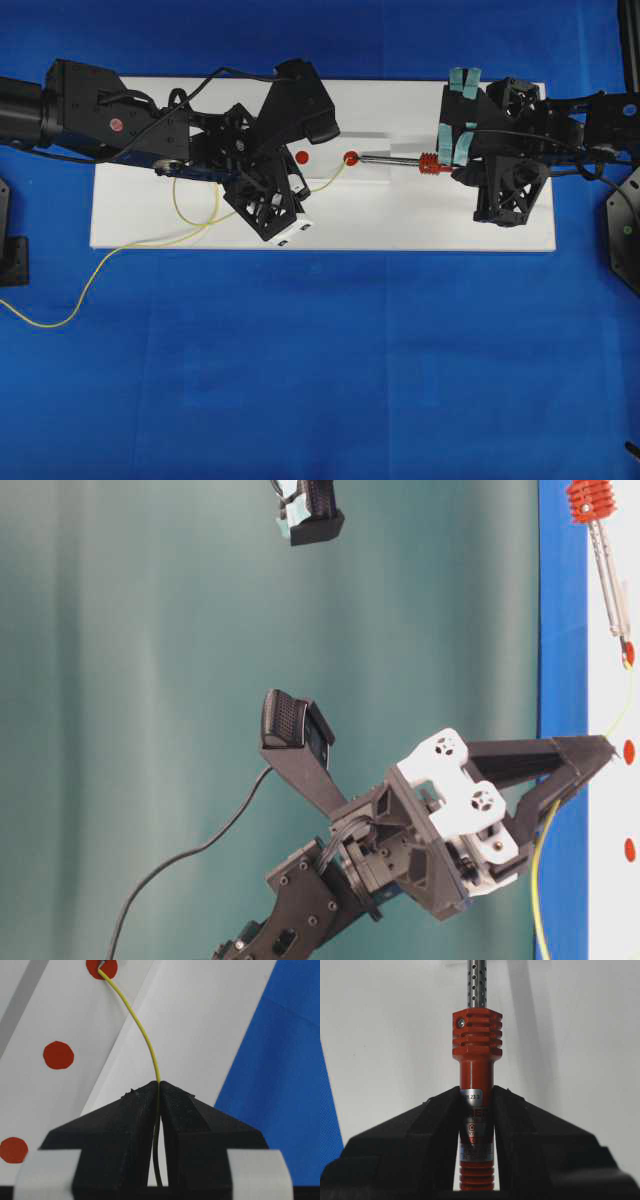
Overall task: Touch the tip of the soldering iron to the tip of the solder at the mark.
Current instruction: 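Move wire tip to the right red dot and iron tip against it, then withdraw both grippers and lower the tools off the board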
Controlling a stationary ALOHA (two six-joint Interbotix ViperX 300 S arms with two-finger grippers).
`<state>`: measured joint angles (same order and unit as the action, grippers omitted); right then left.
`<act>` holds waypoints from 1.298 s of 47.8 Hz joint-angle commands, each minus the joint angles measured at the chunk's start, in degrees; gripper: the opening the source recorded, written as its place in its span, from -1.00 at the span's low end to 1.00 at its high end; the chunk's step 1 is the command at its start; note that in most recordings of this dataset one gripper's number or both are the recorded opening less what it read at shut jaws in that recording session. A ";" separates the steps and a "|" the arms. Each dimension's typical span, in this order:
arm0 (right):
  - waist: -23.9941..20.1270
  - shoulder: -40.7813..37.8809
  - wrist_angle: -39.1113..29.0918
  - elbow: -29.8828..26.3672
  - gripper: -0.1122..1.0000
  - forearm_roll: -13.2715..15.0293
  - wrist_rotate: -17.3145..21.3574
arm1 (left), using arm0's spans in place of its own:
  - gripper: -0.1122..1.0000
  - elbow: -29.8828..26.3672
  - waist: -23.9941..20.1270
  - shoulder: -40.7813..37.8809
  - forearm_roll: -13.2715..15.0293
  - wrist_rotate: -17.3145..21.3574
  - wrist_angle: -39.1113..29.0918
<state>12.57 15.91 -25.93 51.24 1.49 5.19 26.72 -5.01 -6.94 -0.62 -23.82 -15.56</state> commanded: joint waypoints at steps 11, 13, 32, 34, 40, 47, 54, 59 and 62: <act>-0.09 0.35 0.18 -1.49 -0.68 -0.09 0.00 | -0.77 -1.23 0.18 0.79 -0.18 0.00 0.18; -0.09 0.35 0.18 -1.49 -0.68 -0.09 0.00 | -0.77 -1.14 0.18 0.79 -0.18 0.00 0.18; -0.09 0.26 0.18 -1.49 -0.68 -0.09 0.00 | -0.77 -1.23 0.35 0.79 -0.18 -0.09 0.26; -0.09 0.26 0.18 -1.49 -0.68 -0.09 0.00 | -0.77 -1.14 0.26 0.79 -0.18 -0.09 0.18; -0.09 0.26 0.26 -1.49 -0.68 -0.09 0.00 | -0.77 -1.14 0.35 0.79 -0.18 -0.09 0.18; -0.09 0.26 0.26 -1.49 -0.68 -0.09 0.00 | -0.77 -1.14 0.44 0.88 -0.18 -0.09 0.18; -0.09 0.35 0.26 -1.49 -0.68 -0.09 0.00 | -0.77 -0.62 0.35 1.85 -0.18 0.00 0.53; -0.09 0.35 0.26 -1.49 -0.68 -0.09 0.00 | -0.77 0.62 0.35 3.60 -0.18 0.09 0.62; -0.09 0.35 0.18 -1.49 -0.68 -0.09 0.00 | -0.77 1.76 0.35 5.54 -0.18 0.09 0.62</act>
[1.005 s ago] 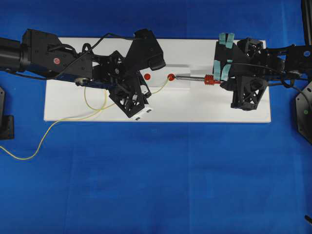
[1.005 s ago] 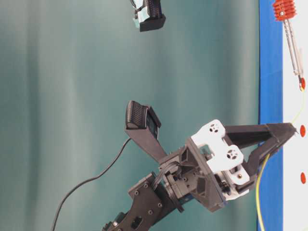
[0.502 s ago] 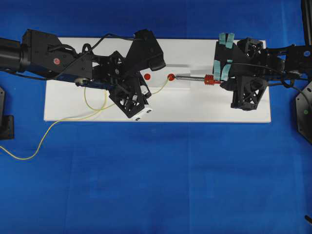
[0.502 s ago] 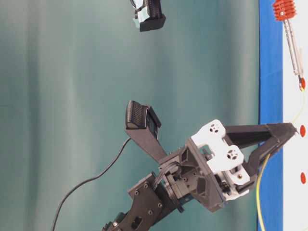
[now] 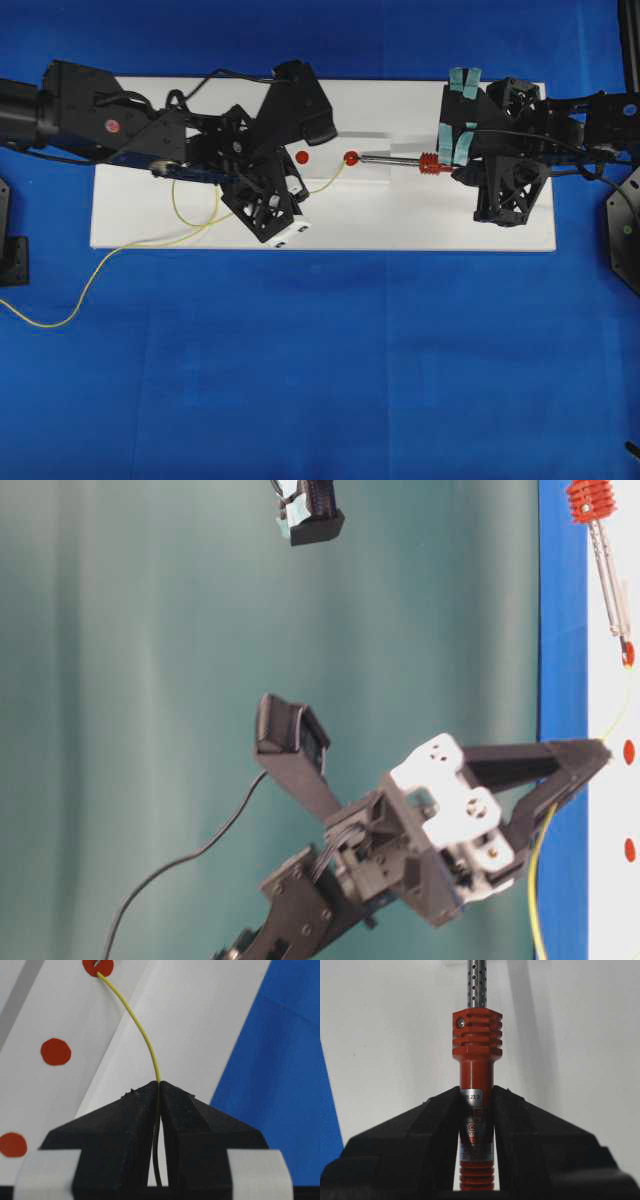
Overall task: Touch the tip of the soldering iron to the tip of the solder at the mark.
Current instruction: 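Withdraw both grippers and lower the tools off the board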
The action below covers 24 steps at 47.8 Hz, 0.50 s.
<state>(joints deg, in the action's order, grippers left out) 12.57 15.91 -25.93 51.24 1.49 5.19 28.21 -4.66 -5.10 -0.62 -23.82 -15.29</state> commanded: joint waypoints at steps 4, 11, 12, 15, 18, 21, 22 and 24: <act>-0.09 0.26 0.26 -1.41 -0.68 0.00 0.00 | -0.77 1.76 0.00 6.59 -0.18 0.09 0.88; -0.09 0.35 0.26 -1.41 -0.68 0.00 0.00 | -0.77 5.19 0.00 11.87 -0.18 0.09 3.34; -0.09 0.35 0.26 -1.41 -0.68 0.00 0.00 | -0.77 5.71 0.00 12.57 -0.18 0.09 3.87; -0.18 0.35 0.26 -1.49 -0.68 0.00 0.00 | -0.77 7.56 0.00 14.50 -0.18 0.00 5.19; -0.09 0.35 0.44 -1.49 -0.68 0.00 0.00 | -0.77 9.14 0.00 15.73 -0.09 -0.09 6.15; -0.09 0.35 0.44 -1.49 -0.68 0.00 0.00 | -0.77 10.37 0.00 16.70 -0.09 -0.26 7.29; -0.09 0.35 0.44 -1.41 -0.68 0.00 0.00 | -0.77 10.72 0.00 16.87 0.00 -0.26 7.73; -0.09 0.35 0.44 -1.49 -0.68 0.00 0.00 | -0.77 11.34 0.00 17.31 0.00 -0.35 8.53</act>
<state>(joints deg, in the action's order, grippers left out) 12.57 15.91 -25.84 51.24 1.49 5.19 39.38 -4.75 10.20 -0.62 -24.08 -8.44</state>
